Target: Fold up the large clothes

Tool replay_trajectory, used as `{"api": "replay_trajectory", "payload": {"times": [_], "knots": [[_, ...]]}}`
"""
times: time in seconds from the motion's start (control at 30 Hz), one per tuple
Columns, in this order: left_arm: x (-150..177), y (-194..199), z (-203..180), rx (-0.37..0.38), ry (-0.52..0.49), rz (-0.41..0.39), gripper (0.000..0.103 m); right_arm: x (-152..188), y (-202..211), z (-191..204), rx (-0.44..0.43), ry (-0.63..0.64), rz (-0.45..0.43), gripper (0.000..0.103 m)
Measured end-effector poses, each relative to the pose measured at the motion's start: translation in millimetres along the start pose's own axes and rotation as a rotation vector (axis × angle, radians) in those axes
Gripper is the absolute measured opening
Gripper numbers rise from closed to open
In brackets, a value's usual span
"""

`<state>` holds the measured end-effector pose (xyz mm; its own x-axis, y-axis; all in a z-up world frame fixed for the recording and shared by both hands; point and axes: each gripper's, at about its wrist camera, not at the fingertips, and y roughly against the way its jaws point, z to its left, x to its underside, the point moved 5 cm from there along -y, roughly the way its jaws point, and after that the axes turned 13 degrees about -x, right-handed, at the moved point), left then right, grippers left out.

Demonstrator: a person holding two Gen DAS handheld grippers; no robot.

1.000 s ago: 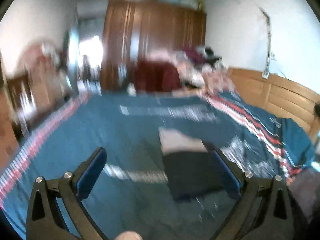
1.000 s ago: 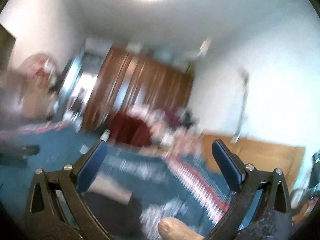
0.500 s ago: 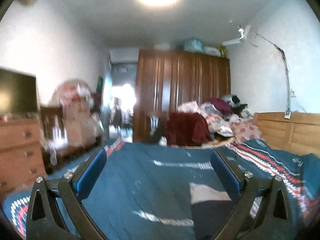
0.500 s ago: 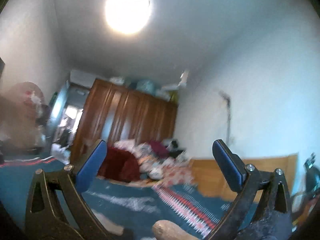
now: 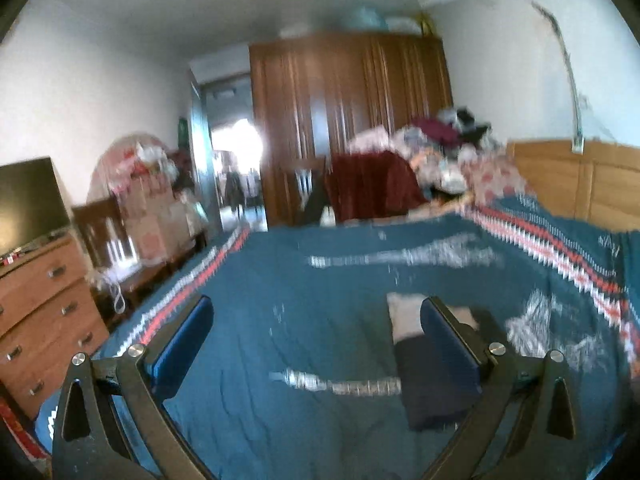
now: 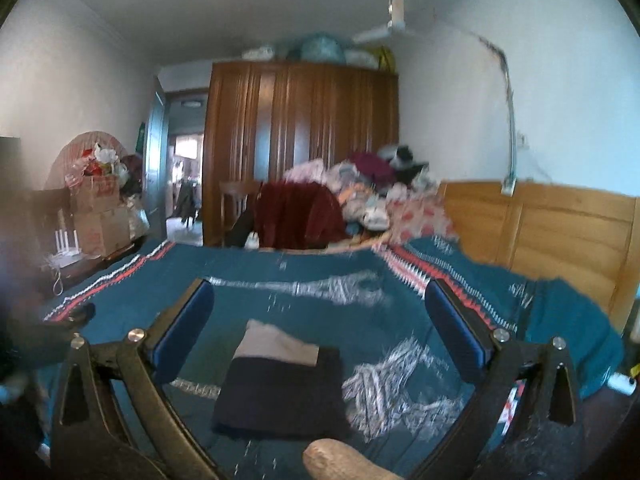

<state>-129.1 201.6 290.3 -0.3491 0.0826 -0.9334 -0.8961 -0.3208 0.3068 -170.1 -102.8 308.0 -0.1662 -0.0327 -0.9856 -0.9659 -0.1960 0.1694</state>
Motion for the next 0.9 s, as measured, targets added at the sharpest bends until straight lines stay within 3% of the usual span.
{"api": "replay_trajectory", "payload": {"times": [0.2, 0.53, 0.7, 0.8, 0.9], "knots": [[29, -11, -10, -0.003, -0.034, 0.060, 0.103, 19, 5, 3, 0.011, 0.014, 0.053, 0.103], [41, -24, -7, -0.004, -0.002, 0.108, 0.103, 31, -8, 4, -0.012, 0.002, 0.126, 0.103], [47, -29, -12, 0.076, -0.004, 0.156, 0.103, 33, -8, 7, 0.005, 0.020, 0.138, 0.103], [49, -29, -15, 0.076, 0.006, 0.152, 0.103, 33, -8, 9, 0.005, 0.032, 0.142, 0.103], [44, -23, -12, 0.026, 0.016, 0.115, 0.103, 31, -6, 9, 0.014, 0.054, 0.130, 0.103]]}}
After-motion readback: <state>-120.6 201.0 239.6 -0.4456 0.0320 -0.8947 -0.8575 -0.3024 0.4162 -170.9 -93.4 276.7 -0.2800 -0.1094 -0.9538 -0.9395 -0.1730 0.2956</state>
